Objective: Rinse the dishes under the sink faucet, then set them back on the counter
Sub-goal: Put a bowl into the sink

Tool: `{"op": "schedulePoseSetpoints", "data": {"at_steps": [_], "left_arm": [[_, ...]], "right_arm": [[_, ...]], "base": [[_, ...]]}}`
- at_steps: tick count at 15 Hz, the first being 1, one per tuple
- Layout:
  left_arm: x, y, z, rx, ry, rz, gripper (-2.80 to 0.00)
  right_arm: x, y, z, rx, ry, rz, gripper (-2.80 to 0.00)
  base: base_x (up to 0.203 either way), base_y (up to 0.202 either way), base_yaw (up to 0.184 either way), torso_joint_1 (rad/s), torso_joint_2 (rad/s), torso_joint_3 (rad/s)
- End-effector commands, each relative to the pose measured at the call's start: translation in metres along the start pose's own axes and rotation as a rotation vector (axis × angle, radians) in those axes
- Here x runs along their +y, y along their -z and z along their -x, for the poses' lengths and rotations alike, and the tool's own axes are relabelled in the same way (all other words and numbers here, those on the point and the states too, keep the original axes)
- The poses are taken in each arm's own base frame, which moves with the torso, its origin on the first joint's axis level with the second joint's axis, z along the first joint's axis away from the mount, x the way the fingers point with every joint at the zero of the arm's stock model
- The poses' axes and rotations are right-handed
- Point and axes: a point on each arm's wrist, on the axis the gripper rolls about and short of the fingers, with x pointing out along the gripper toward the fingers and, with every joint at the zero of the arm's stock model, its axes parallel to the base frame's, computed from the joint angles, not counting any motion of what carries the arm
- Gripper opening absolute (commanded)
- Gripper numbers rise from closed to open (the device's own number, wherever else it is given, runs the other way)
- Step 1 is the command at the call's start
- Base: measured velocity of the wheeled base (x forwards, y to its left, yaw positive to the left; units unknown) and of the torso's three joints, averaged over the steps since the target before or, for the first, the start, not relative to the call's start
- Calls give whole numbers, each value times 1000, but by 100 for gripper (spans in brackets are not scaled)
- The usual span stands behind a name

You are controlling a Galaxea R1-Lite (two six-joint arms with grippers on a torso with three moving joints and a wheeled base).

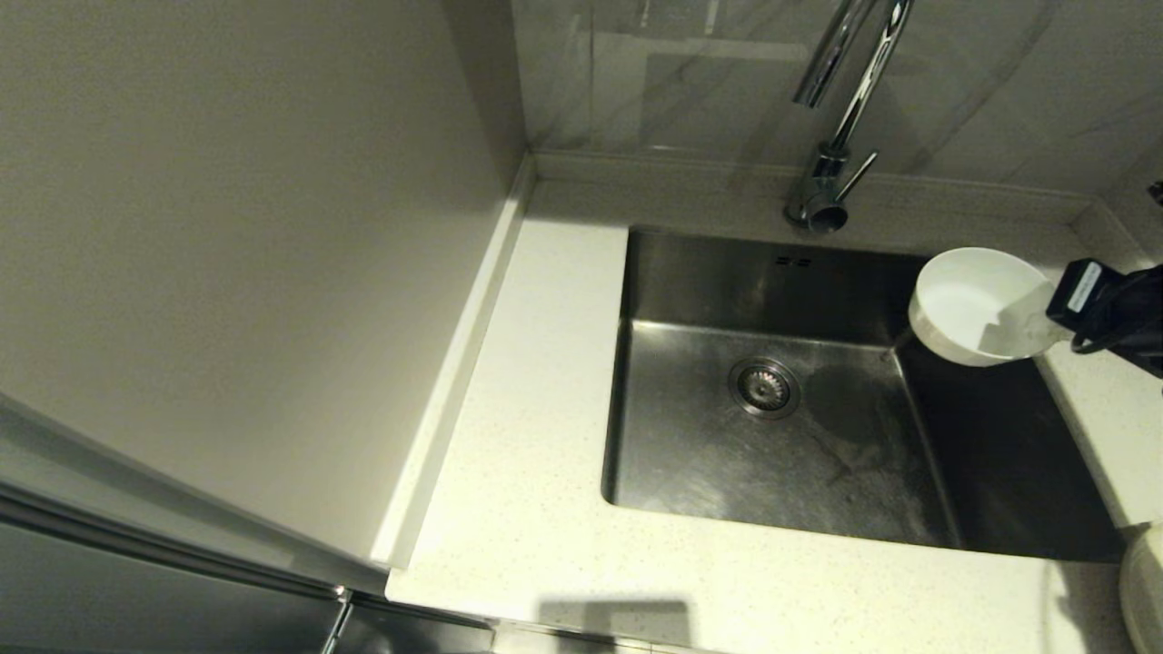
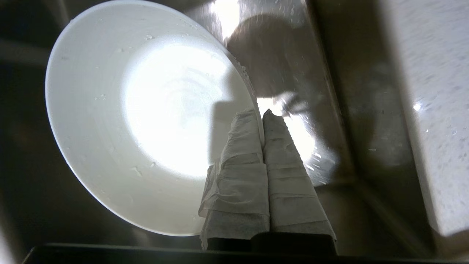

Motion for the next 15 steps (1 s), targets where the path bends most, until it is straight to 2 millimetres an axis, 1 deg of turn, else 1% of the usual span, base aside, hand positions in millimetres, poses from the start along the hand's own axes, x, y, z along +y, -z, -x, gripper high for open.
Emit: {"op": "schedulePoseSetpoints", "data": {"at_steps": [1, 3, 4, 6, 9, 11, 13, 15], "left_arm": [[0, 0, 0, -3, 0, 1, -280], [0, 0, 0, -3, 0, 1, -280], [0, 0, 0, -3, 0, 1, -280], [0, 0, 0, -4, 0, 1, -280], [0, 0, 0, -3, 0, 1, -280], [0, 0, 0, -3, 0, 1, -280], [0, 0, 0, -3, 0, 1, -280], [0, 0, 0, -3, 0, 1, -280]], "right_arm": [[19, 31, 2, -1, 77, 173, -280], [25, 47, -4, -67, 124, 348, -280], [27, 54, -7, -85, 137, 399, -280], [27, 64, -25, -52, 151, 424, -280], [33, 70, -57, -42, 110, 447, -280], [40, 78, -64, -7, 51, 500, -280], [42, 80, -59, 17, 45, 520, -280], [56, 83, -53, 41, 14, 560, -280]], "base": [[0, 0, 0, 0, 0, 0], [0, 0, 0, 0, 0, 0], [0, 0, 0, 0, 0, 0], [0, 0, 0, 0, 0, 0], [0, 0, 0, 0, 0, 0], [0, 0, 0, 0, 0, 0], [0, 0, 0, 0, 0, 0], [0, 0, 0, 0, 0, 0]]}}
